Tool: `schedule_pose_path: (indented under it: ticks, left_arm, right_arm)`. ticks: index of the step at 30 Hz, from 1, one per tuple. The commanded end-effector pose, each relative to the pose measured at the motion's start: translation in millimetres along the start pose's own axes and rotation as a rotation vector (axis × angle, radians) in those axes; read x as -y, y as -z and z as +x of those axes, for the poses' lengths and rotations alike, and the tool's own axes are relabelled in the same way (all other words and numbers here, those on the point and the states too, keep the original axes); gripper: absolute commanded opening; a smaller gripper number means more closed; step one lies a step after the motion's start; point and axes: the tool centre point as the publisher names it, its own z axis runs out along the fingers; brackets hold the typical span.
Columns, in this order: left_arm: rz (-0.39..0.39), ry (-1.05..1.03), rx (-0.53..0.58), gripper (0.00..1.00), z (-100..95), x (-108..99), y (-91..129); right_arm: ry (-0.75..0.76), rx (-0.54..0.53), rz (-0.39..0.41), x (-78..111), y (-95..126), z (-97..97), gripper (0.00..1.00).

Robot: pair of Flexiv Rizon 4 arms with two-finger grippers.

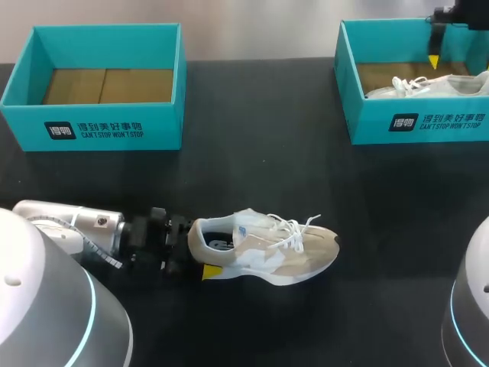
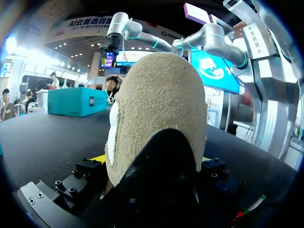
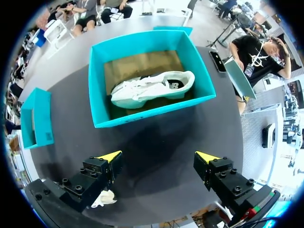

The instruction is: Take the shoe out of the shoebox, open the shoe tongue, remove and reinsert the insole, then place the shoe into the shoebox

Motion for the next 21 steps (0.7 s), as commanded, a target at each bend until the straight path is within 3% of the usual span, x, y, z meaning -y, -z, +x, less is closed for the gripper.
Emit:
schedule_pose_path:
  ticks: [1, 9, 10, 16, 21]
  left_arm:
    - [0.0, 0.0, 0.001, 0.0, -0.8, -3.8, -3.2]
    - [0.0, 0.0, 0.001, 0.0, -0.8, -3.8, -3.2]
    - [0.0, 0.0, 0.001, 0.0, -0.8, -3.8, -3.2]
    - [0.0, 0.0, 0.001, 0.0, -0.8, -3.8, -3.2]
    - [0.0, 0.0, 0.001, 0.0, -0.8, -3.8, -3.2]
  right_arm:
    - [-0.001, 0.01, -0.002, 0.9, 1.8, 1.8, 1.0]
    - [-0.001, 0.01, -0.002, 0.9, 1.8, 1.8, 1.0]
    - [0.011, 0.013, -0.003, 4.6, 4.2, 11.7, 1.0]
    - [0.037, 0.018, 0.024, 49.7, 1.4, 63.7, 1.0]
    - [0.04, -0.006, 0.026, 87.9, 0.1, 85.6, 1.0]
